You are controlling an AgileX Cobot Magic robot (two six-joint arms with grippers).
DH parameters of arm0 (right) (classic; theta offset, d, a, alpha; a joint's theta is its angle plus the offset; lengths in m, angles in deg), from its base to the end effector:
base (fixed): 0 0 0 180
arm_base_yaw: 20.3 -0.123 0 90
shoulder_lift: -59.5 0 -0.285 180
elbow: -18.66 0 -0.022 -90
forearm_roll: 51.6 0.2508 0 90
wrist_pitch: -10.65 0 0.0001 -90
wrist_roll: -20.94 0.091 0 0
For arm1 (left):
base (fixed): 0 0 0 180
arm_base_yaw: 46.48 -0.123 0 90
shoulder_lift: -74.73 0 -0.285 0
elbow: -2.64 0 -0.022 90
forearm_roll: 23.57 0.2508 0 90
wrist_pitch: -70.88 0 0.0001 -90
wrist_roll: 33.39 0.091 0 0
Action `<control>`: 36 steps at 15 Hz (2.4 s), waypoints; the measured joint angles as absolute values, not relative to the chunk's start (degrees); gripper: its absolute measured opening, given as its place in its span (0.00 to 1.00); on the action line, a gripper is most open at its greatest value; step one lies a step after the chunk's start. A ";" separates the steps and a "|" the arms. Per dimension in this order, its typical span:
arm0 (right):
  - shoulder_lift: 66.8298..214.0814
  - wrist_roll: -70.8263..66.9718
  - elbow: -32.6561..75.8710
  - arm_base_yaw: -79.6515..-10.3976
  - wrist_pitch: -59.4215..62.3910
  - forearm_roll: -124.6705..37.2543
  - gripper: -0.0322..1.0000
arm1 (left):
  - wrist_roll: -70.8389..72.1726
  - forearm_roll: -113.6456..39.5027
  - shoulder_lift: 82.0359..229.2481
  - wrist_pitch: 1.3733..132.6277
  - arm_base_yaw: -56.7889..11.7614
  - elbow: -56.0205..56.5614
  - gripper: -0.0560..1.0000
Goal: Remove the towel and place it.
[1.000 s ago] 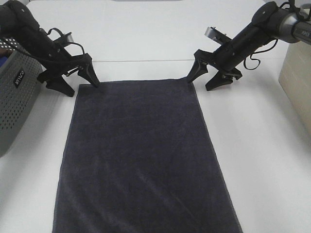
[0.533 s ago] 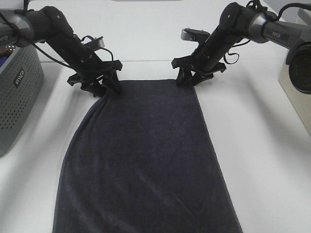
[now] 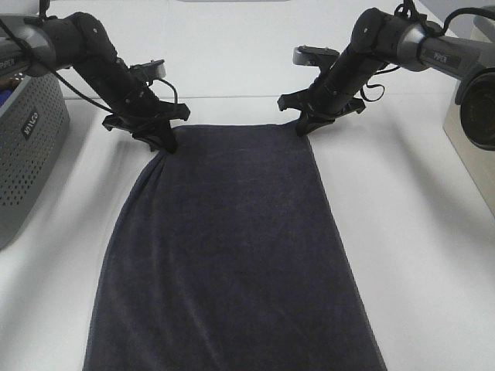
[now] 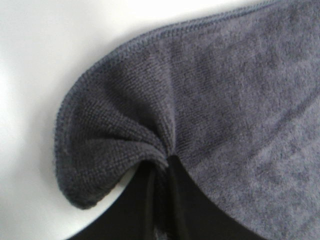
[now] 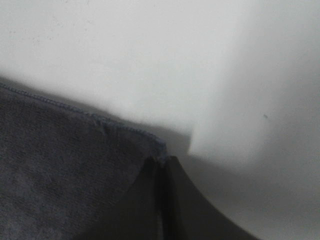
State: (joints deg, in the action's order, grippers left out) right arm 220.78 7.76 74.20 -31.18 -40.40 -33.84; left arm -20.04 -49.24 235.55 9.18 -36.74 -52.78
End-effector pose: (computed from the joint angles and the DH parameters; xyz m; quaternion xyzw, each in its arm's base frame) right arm 0.5399 0.1258 0.0872 -0.1324 0.9613 0.1331 0.2015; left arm 0.5255 -0.1254 0.0901 0.1129 0.9658 -0.2026 0.1160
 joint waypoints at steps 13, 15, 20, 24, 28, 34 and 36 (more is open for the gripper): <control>221.99 13.72 84.51 -31.18 -28.83 -50.06 0.04 | 0.41 -59.44 237.04 29.86 -36.45 -59.20 0.08; 221.99 13.72 84.51 -31.18 -26.13 -50.06 0.04 | 2.02 -59.50 237.04 31.24 -36.45 -59.20 0.08; 223.71 13.72 84.51 -31.18 -21.84 -50.00 0.04 | 2.59 -57.15 237.10 34.79 -36.39 -59.20 0.08; 226.00 13.72 84.51 -31.18 -21.21 -49.14 0.04 | 2.59 -56.58 240.02 37.77 -36.34 -59.31 0.08; 227.26 13.72 84.51 -31.18 -19.72 -48.74 0.04 | 2.59 -56.58 241.11 40.63 -36.22 -59.31 0.08; 228.00 13.72 84.51 -31.18 -17.77 -46.39 0.13 | 2.59 -56.58 241.80 43.78 -36.22 -59.31 0.24; 228.00 13.72 84.51 -31.18 -16.91 -43.87 0.32 | 2.59 -56.63 241.80 44.81 -36.22 -59.31 0.45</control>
